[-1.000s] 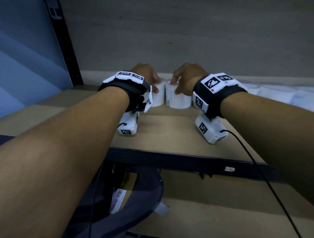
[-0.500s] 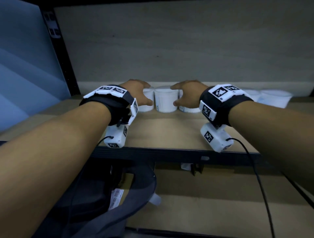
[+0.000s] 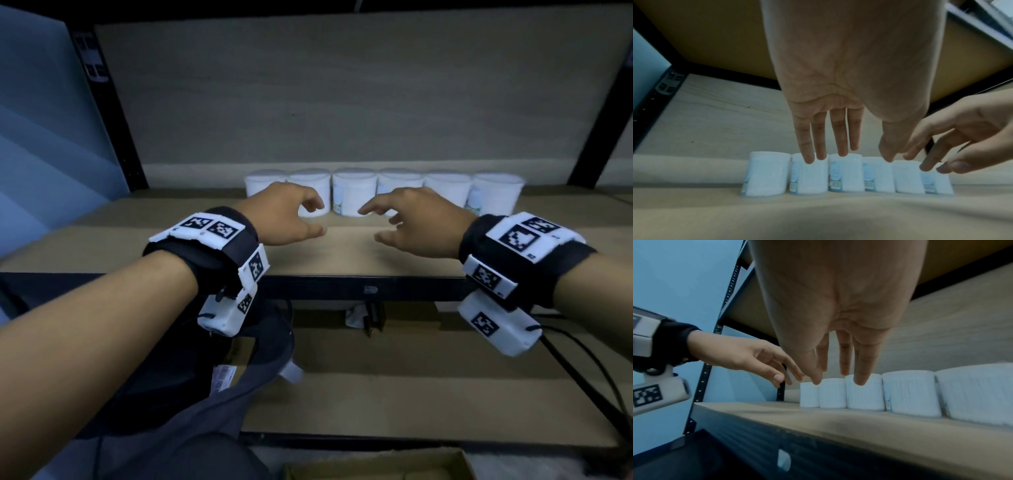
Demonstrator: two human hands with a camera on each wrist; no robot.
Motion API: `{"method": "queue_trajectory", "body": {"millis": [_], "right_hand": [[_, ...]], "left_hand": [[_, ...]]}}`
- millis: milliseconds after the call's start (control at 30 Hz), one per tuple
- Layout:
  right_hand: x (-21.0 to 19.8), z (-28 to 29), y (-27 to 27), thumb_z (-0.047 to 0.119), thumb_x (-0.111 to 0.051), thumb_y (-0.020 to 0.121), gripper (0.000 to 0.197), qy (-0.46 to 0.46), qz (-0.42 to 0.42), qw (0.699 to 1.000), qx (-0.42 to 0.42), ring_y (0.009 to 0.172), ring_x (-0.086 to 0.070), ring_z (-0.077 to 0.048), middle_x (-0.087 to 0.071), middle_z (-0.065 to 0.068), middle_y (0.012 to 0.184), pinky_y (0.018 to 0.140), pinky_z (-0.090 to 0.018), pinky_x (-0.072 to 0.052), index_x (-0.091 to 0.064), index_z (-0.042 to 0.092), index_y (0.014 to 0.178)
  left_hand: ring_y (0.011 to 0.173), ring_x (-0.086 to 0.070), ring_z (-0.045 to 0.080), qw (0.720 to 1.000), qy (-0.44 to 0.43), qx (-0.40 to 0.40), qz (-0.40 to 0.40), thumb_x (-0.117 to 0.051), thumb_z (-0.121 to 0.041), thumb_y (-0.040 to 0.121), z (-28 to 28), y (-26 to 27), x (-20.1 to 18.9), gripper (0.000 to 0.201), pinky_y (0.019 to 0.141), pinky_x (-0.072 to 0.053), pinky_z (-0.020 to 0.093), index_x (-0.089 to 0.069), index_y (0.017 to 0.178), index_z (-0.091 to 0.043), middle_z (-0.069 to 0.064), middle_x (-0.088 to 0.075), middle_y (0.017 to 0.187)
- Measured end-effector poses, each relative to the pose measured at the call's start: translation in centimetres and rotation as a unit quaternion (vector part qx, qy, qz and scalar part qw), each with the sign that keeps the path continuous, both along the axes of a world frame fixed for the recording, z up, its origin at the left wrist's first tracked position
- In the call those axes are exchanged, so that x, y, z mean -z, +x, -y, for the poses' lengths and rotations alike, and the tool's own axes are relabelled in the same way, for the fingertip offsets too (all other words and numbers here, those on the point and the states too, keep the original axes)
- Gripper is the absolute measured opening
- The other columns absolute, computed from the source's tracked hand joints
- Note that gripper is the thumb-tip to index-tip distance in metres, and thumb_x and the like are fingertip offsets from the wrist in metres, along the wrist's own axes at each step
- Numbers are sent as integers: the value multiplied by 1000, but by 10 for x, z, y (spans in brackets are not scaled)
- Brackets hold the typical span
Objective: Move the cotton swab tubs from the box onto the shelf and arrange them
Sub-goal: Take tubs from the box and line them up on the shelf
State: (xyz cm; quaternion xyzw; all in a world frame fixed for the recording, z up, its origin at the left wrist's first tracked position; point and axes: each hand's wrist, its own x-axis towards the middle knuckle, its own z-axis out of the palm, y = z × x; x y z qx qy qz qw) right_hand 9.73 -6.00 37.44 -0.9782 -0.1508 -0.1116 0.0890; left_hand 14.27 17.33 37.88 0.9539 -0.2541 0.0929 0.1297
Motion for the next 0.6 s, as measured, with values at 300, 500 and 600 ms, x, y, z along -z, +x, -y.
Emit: {"method": "queue_trajectory", "body": {"millis": [300,500,600], "right_hand": [[22,34,-68,31,-74,81,33,34,-38,999,8,85,-59,-2,-63,14,104,80,-27,-52,-62,39,110],[64,61,-97,29,-76,78,38,6,-135,990,40,85,-58,-5,-63,12,103,77,-22,-48,-63,33,114],[97,71,-105,35,-75,78,39,-38,-176,982,56,97,-59,-10,-63,11,109,84,-26,-48,-61,34,115]], "left_hand": [[75,-58,-2,992,-64,111,-3,-70,-52,79,48,-67,21,24,69,-48,22,-61,92,-34,-16,-63,88],[65,-57,-1,981,-44,155,-104,-72,-48,80,79,-91,66,22,64,-48,20,-62,88,-30,-12,-66,80],[63,-57,-4,972,-14,175,-158,-73,-47,81,94,-97,96,24,61,-43,15,-64,90,-27,-11,-68,80]]}}
